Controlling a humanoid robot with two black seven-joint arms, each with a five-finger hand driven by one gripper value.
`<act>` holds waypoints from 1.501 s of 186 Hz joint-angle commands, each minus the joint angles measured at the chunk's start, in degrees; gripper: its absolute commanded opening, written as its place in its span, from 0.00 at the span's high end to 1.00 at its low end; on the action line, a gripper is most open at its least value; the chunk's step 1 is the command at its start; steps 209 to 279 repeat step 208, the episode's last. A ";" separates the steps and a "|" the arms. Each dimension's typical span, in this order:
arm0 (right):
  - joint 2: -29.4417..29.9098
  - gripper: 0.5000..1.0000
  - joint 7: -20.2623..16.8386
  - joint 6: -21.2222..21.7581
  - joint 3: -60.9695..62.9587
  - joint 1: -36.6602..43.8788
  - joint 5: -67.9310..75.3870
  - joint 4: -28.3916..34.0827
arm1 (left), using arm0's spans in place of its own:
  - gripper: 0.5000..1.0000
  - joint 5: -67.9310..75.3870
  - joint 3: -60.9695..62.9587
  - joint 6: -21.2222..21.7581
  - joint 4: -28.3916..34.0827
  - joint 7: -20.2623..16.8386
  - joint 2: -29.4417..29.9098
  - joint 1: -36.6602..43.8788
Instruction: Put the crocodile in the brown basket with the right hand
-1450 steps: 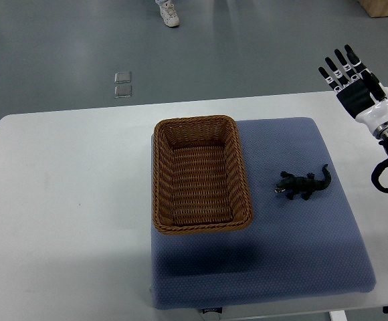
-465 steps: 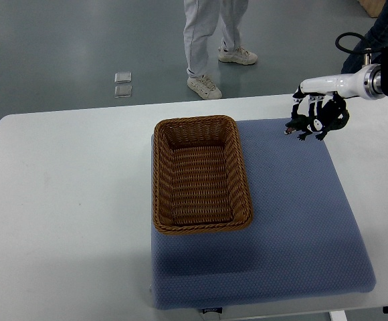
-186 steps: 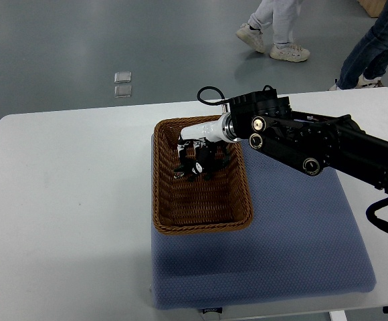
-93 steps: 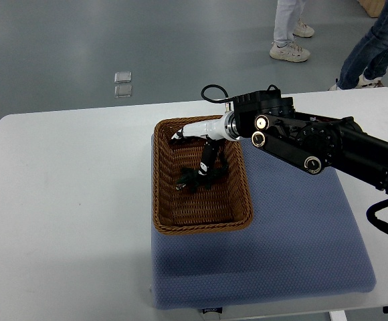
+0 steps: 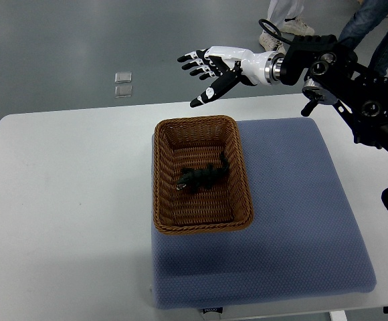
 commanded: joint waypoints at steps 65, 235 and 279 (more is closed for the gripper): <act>0.69 0.14 7.37 -5.27 18.48 -15.73 45.78 -6.60 | 0.00 0.00 0.09 -0.02 -0.18 0.01 0.00 0.00; 2.45 0.12 15.72 -4.39 18.39 -22.15 67.49 -14.34 | 0.00 0.00 0.00 0.07 0.00 0.01 0.00 0.00; 2.45 0.12 15.72 -4.39 18.39 -22.15 67.49 -14.34 | 0.00 0.00 0.00 0.07 0.00 0.01 0.00 0.00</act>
